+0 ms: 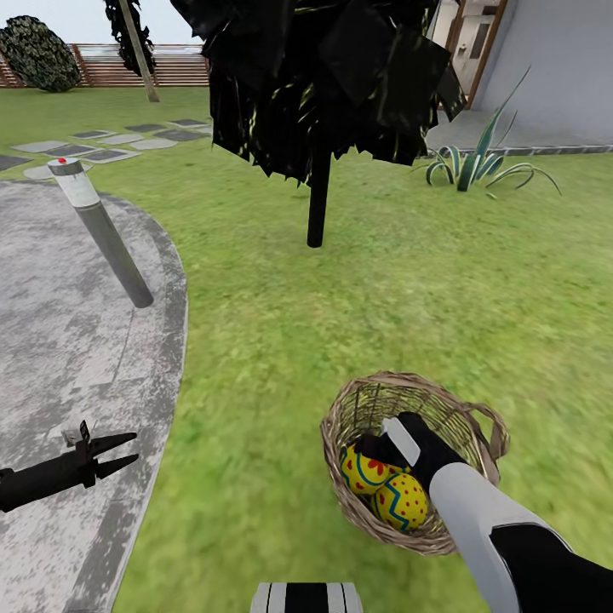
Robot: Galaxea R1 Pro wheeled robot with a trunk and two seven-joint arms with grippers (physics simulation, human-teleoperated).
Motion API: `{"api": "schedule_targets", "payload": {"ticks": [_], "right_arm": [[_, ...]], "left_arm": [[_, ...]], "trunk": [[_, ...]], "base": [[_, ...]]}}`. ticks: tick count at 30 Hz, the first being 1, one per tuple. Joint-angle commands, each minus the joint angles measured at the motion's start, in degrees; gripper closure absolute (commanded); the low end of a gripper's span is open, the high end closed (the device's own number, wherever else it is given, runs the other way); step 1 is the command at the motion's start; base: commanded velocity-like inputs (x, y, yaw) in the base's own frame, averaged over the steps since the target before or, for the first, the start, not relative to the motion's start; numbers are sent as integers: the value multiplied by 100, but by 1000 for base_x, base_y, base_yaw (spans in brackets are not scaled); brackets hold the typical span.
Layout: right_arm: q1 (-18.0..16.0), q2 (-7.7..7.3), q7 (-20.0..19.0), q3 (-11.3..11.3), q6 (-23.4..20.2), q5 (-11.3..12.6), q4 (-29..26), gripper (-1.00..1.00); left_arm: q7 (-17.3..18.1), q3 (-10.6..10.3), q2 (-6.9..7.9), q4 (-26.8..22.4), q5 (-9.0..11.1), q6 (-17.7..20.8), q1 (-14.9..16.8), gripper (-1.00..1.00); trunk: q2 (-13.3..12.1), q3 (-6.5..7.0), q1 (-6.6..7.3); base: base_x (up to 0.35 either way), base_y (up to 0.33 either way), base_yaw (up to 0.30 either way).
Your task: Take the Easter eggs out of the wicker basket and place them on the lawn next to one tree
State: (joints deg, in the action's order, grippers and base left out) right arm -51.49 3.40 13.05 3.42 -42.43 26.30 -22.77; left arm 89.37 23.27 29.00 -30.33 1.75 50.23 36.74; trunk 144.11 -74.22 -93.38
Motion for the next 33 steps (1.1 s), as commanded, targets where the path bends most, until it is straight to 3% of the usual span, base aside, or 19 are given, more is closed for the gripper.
{"api": "schedule_targets", "payload": {"ticks": [1,14,18,29,30,33], "right_arm": [[-1,-4,48,36,-18,60,-9,-100],[-1,-12,47,36,89,52,0,-100],[-1,-12,44,36,93,51,0,-100],[-1,-1,40,47,92,51,7,-100],[-1,-3,40,53,92,51,8,100],[-1,-4,39,69,92,51,9,100]], "left_arm": [[23,-1,0,1,-7,59,1,-100],[20,5,0,-7,-8,39,0,-100],[19,3,0,-8,-8,41,1,-100],[19,-7,0,-8,-8,43,0,-100],[19,-7,0,-8,-8,41,0,-100],[19,-7,0,-8,-8,40,0,-100]], "trunk": [[2,-4,1],[2,-4,1],[7,-93,-10],[10,-137,-15],[10,-137,-15],[10,-137,-15]], "base": [[30,30,0],[5,5,0],[0,0,0],[0,0,0],[0,0,0],[0,0,0]]}}
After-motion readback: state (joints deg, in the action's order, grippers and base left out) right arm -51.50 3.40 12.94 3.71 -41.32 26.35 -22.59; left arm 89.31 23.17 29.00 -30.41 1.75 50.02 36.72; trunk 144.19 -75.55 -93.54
